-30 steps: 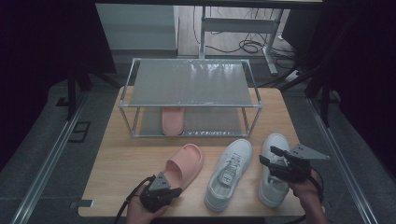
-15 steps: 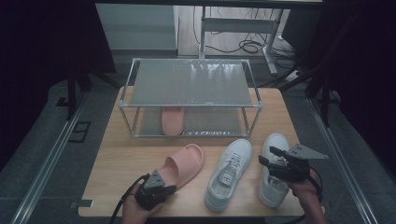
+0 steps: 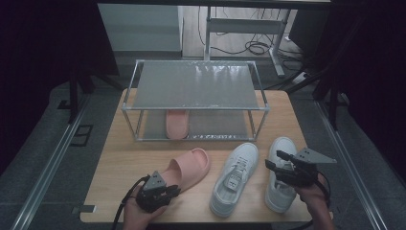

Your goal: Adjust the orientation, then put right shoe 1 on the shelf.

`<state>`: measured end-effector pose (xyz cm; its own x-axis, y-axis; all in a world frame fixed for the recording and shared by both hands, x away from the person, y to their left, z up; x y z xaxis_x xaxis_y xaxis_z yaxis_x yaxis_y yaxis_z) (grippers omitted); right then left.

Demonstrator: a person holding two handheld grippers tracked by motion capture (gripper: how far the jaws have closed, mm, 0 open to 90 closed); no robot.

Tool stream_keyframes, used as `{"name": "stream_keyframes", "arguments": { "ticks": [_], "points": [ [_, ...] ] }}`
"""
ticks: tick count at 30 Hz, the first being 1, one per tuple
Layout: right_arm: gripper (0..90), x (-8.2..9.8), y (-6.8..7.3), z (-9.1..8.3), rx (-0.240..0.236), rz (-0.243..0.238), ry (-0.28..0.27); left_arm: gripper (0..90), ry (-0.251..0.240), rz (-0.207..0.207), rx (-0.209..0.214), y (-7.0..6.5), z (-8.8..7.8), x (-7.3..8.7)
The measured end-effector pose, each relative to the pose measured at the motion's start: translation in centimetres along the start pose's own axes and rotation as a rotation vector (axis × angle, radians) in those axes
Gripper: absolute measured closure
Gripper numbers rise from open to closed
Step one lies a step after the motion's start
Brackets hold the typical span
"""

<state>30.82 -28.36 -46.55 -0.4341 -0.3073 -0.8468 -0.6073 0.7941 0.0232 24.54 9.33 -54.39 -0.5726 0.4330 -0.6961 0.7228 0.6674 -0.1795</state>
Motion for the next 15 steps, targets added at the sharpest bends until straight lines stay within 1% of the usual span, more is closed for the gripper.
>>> {"name": "stream_keyframes", "arguments": {
  "ticks": [3, 6, 11, 15],
  "points": [
    [40.3, 0.0, 0.0, -0.1, 0.002, 0.0, -0.002, 70.2, -0.011, -0.001, -0.011, 0.1, -0.2, -0.5],
    [40.3, 0.0, -0.1, -0.1, 0.004, 0.001, -0.004, 67.3, -0.015, -0.003, -0.018, 0.2, -0.2, -0.9],
    [40.3, 0.0, -0.1, -0.1, 0.004, 0.0, -0.004, 61.3, 0.005, 0.003, -0.025, 0.3, 0.3, -1.2],
    [40.3, -0.1, -0.2, -0.3, 0.006, 0.001, -0.008, 58.4, 0.019, 0.008, -0.033, 0.5, 0.7, -1.6]
  ]
}}
Point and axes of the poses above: each handheld gripper's, and its own axes: z roughly forward along the jaws, x roughly out of its underside, y roughly to its left, the point moved 6 cm from there along z, roughly forward along the jaws, and after that the axes turned 4 degrees about y, right-handed, at the moved point
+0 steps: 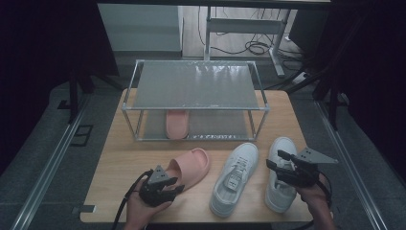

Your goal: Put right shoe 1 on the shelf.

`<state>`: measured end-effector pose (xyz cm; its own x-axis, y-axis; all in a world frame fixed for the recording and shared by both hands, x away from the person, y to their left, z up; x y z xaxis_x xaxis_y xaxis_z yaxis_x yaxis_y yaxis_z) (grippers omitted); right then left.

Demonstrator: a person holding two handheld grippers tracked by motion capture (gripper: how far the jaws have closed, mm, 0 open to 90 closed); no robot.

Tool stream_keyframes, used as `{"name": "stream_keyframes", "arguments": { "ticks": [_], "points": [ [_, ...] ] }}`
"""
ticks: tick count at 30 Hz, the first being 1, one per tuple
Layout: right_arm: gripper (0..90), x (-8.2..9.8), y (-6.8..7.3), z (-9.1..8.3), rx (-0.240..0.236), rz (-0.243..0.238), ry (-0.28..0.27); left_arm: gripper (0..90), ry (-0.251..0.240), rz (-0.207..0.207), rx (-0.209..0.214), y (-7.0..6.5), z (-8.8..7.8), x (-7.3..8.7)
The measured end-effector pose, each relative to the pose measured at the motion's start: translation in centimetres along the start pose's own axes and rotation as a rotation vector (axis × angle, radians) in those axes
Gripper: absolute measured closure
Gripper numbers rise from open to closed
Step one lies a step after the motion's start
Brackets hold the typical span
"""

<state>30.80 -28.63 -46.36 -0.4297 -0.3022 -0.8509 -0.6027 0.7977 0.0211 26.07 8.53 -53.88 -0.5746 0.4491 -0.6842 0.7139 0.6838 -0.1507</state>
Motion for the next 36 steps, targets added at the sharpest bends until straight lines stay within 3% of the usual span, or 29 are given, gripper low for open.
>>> {"name": "stream_keyframes", "arguments": {
  "ticks": [11, 19, 23, 32, 36],
  "points": [
    [40.2, 0.1, 0.1, 0.1, 0.0, -0.001, 0.004, 57.0, 0.057, 0.012, 0.017, 0.1, 2.4, -1.3],
    [40.2, 0.0, 0.0, 0.0, 0.001, 0.0, 0.0, 66.7, 0.082, 0.05, 0.011, -0.2, 3.7, -1.9],
    [40.2, 0.1, 0.0, 0.0, 0.001, 0.001, 0.002, 76.7, 0.075, 0.057, 0.019, -0.1, 3.9, -2.1],
    [40.2, 0.1, 0.0, 0.0, 0.001, 0.0, 0.001, 81.9, 0.068, 0.034, 0.061, 0.0, 3.9, -2.1],
    [40.2, 0.1, 0.0, 0.0, 0.001, 0.0, 0.002, 82.1, 0.002, 0.042, 0.061, -0.5, 3.5, -3.0]
  ]
}}
Point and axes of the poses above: each handheld gripper's, and its own axes: z roughly forward along the jaws, x roughly out of its underside, y roughly to its left, the point moved 6 cm from there along z, roughly forward along the jaws, and after that the axes turned 4 degrees about y, right-handed, at the moved point
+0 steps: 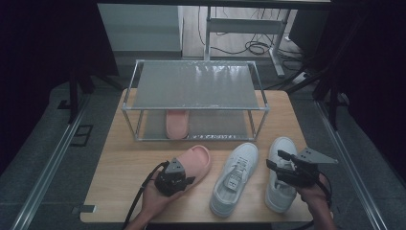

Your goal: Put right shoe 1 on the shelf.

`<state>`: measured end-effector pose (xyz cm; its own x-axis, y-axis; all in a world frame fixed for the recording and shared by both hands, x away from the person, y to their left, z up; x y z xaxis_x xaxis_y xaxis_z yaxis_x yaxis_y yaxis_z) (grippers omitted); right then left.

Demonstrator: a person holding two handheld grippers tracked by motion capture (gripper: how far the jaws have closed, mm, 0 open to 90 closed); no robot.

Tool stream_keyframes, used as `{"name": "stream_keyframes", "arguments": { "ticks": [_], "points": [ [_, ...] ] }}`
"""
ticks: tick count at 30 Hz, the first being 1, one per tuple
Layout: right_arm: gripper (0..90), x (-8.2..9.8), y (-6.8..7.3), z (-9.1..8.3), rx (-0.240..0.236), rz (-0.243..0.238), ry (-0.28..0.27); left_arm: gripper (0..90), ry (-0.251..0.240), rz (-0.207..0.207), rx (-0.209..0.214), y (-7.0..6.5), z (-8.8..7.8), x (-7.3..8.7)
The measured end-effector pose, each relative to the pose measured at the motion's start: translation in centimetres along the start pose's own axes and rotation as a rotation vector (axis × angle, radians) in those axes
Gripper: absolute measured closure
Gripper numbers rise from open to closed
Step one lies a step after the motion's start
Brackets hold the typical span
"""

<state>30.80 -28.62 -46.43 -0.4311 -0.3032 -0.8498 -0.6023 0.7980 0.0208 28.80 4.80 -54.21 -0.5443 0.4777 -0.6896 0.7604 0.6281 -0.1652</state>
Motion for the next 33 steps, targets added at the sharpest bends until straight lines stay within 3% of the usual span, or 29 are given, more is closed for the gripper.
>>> {"name": "stream_keyframes", "arguments": {
  "ticks": [4, 18, 33],
  "points": [
    [40.2, 0.0, 0.0, 0.0, 0.001, 0.0, 0.0, 82.1, -0.022, -0.012, 0.007, 0.1, 0.1, -1.1],
    [40.2, -0.1, -0.2, -0.3, 0.004, 0.001, -0.007, 82.1, -0.041, -0.02, -0.045, 0.6, 1.2, -4.1],
    [40.3, -0.1, -0.2, -0.2, 0.002, 0.002, -0.008, 82.0, -0.068, -0.051, -0.078, 1.7, 2.2, -5.6]
  ]
}}
Point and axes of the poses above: each handheld gripper's, and its own axes: z roughly forward along the jaws, x roughly out of its underside, y roughly to its left, the point moved 6 cm from there along z, roughly forward along the jaws, and after that the axes turned 4 degrees about y, right-handed, at the moved point
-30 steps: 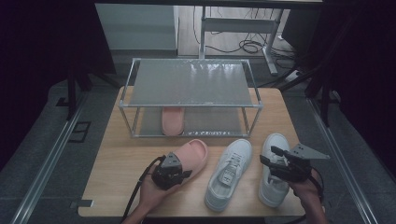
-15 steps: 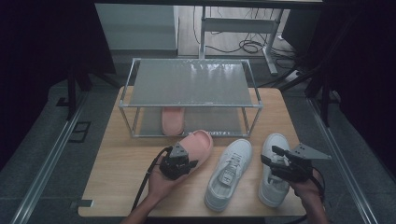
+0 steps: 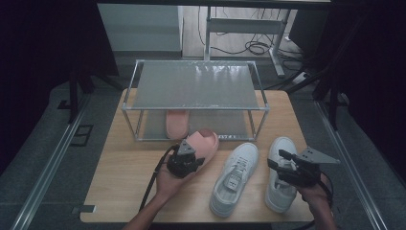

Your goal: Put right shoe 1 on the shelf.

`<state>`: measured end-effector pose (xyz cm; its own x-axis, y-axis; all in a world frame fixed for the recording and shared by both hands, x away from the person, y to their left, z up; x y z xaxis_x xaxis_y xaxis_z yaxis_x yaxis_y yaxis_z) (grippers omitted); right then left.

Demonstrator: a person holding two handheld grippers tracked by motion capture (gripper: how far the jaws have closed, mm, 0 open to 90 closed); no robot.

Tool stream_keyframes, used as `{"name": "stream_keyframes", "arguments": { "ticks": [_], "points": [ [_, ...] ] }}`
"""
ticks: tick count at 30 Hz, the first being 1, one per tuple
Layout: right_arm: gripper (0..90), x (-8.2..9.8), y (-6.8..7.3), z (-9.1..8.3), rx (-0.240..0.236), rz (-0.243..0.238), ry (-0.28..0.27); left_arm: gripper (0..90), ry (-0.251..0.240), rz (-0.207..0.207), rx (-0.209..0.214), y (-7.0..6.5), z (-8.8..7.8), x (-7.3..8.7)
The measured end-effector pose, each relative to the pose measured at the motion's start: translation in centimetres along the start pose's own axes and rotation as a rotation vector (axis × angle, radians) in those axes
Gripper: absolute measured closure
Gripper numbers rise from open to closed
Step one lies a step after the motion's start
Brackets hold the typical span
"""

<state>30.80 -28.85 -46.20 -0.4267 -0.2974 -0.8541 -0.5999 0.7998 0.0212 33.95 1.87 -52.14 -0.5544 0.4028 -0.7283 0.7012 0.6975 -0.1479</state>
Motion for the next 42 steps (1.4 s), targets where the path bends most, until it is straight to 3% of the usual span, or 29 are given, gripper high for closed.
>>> {"name": "stream_keyframes", "arguments": {
  "ticks": [22, 33, 42],
  "points": [
    [40.3, 0.0, 0.0, 0.0, -0.004, -0.001, -0.002, 82.0, -0.028, -0.049, -0.024, 1.3, 1.9, -3.2],
    [40.3, 0.0, -0.1, -0.1, -0.002, 0.002, -0.005, 81.9, -0.013, -0.083, -0.033, 1.9, 4.1, -4.4],
    [40.3, -0.1, -0.1, -0.1, -0.002, -0.003, -0.007, 81.1, -0.022, -0.098, -0.077, 2.8, 5.9, -5.9]
  ]
}}
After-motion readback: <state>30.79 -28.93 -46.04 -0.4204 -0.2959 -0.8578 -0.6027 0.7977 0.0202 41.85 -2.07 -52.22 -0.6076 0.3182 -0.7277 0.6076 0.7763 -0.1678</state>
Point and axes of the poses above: each handheld gripper's, and its own axes: z roughly forward along the jaws, x roughly out of its underside, y roughly to its left, the point moved 6 cm from there along z, roughly forward along the jaws, and after that the axes turned 4 degrees about y, right-handed, at the moved point
